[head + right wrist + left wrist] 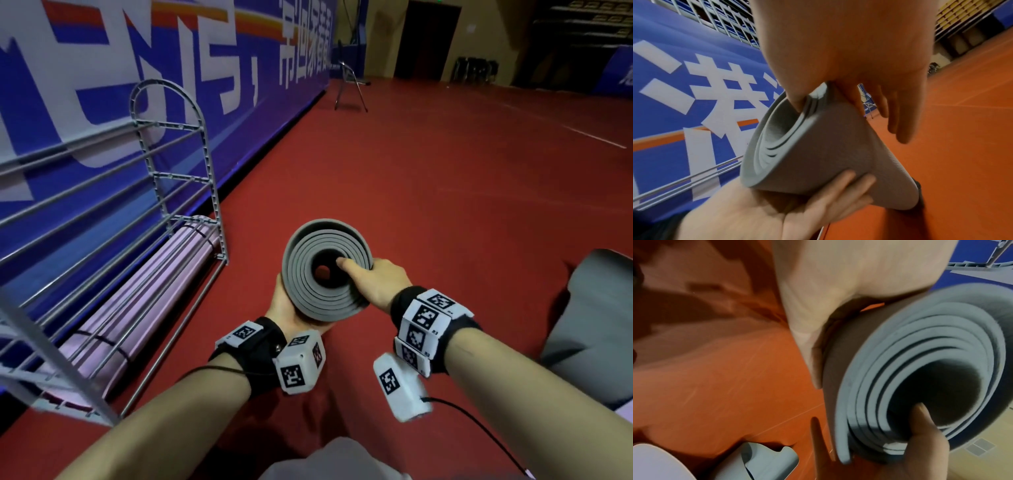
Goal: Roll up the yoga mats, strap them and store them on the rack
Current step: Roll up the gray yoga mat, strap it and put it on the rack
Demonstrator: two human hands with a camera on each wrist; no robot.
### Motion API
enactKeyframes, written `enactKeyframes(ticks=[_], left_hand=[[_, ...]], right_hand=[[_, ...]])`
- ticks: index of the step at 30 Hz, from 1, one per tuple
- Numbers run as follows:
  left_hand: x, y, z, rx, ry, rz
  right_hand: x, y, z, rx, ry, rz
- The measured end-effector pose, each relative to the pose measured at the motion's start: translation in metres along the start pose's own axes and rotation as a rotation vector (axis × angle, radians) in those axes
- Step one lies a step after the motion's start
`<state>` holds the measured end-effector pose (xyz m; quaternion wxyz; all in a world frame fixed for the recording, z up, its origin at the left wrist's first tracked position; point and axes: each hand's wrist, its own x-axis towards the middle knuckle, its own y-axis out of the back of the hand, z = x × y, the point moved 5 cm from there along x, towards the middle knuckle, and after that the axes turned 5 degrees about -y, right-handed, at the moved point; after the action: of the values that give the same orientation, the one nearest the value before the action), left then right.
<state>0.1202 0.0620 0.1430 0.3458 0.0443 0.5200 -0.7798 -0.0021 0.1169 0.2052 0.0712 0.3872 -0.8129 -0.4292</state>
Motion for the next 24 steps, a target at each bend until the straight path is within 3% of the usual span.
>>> enactKeyframes(ticks=[2,4,5,7,9,11,17,24], left_hand=[[-0.007,-0.007,-0.002,0.014,0.047,-0.012],[-0.007,-0.002,0.005,0.218,0.006,0.086],[-0.004,0.005,0.018,0.409,-0.126,0.196],[-0.004,0.005,0.055,0.830,-0.538,0.378],[-0.007,-0.018,0.073,1.061,-0.776,0.251],[-0.003,-0.031,0.077,1.254,-0.803,0.145],[-0.021,-0.038,0.080,1.775,-1.003,0.111],[-0.028,-0.017,0.082,1.611,-0.991,0.113]], right_hand=[[0.002,0.002,0.001,-0.093,0.015,0.107],[0.003,0.008,0.002,-0.102,0.032,0.189],[0.003,0.011,0.004,-0.089,0.035,0.217],[0.003,0.016,0.006,-0.067,0.045,0.252],[0.001,0.018,0.004,-0.068,0.062,0.266],[-0.002,0.015,0.001,-0.091,0.081,0.267],[0.001,0.021,0.002,-0.073,0.049,0.273],[0.000,0.019,-0.005,-0.065,0.075,0.275]])
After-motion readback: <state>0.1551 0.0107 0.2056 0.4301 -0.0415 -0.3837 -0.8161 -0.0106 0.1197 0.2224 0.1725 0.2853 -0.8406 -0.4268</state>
